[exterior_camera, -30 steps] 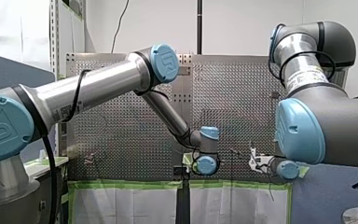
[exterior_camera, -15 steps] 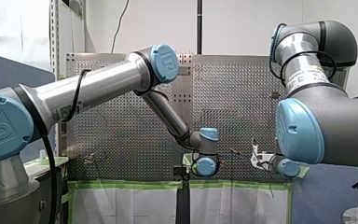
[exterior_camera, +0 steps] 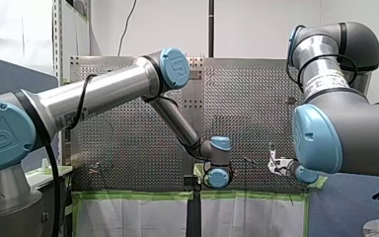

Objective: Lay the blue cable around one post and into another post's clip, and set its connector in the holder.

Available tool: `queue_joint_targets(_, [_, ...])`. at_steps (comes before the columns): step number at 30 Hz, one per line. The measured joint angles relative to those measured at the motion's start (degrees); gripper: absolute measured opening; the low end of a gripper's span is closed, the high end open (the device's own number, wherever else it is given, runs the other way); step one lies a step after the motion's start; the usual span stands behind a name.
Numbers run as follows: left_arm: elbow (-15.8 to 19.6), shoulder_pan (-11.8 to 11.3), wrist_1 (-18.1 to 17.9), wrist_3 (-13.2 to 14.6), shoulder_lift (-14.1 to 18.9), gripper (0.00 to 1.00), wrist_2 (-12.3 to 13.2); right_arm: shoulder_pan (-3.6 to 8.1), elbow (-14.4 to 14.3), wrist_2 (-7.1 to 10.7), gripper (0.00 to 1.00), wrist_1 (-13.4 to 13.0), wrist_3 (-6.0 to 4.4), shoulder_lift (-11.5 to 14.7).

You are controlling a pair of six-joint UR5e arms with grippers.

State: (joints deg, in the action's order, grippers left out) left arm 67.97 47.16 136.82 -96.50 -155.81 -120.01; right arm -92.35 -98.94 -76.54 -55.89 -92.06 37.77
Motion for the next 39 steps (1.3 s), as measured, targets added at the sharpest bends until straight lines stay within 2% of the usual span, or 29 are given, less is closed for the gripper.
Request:
queue_joint_targets(4, [-0.09,-0.45,-0.52,-0.54,-0.12,0.0,0.16,0.0,0.79,-0.37,0.0,1.98,0.3,-0.01])
queue_joint_targets(8, [-0.48,-1.06,-0.45,-0.71,-0.45,0.0,0.42,-0.2,0.95,-0.62,0.0,3.02,1.08,-0.09])
queue_joint_targets(11, [-0.83,-1.58,-0.01,-0.82,-1.09,0.0,0.7,-0.36,0.96,-0.75,0.0,3.18,1.46,-0.12])
queue_joint_targets(18, [-1.13,-2.36,-0.77,-1.38,-1.79,0.0,2.08,-0.35,1.01,-0.81,0.0,3.0,1.52,-0.16])
queue_joint_targets(31, [-1.43,-3.66,-0.94,-1.93,-1.99,0.0,2.79,0.82,1.05,-1.4,0.0,0.82,-0.66,-0.27])
queue_joint_targets(36, [-3.55,-4.14,0.76,-2.17,-4.05,0.0,3.36,1.22,1.07,-1.47,0.0,0.63,-1.28,-0.32])
queue_joint_targets(39, [-4.99,-4.16,0.48,-2.51,-5.05,0.0,3.82,1.46,1.08,-1.45,0.0,0.47,-1.34,-0.34])
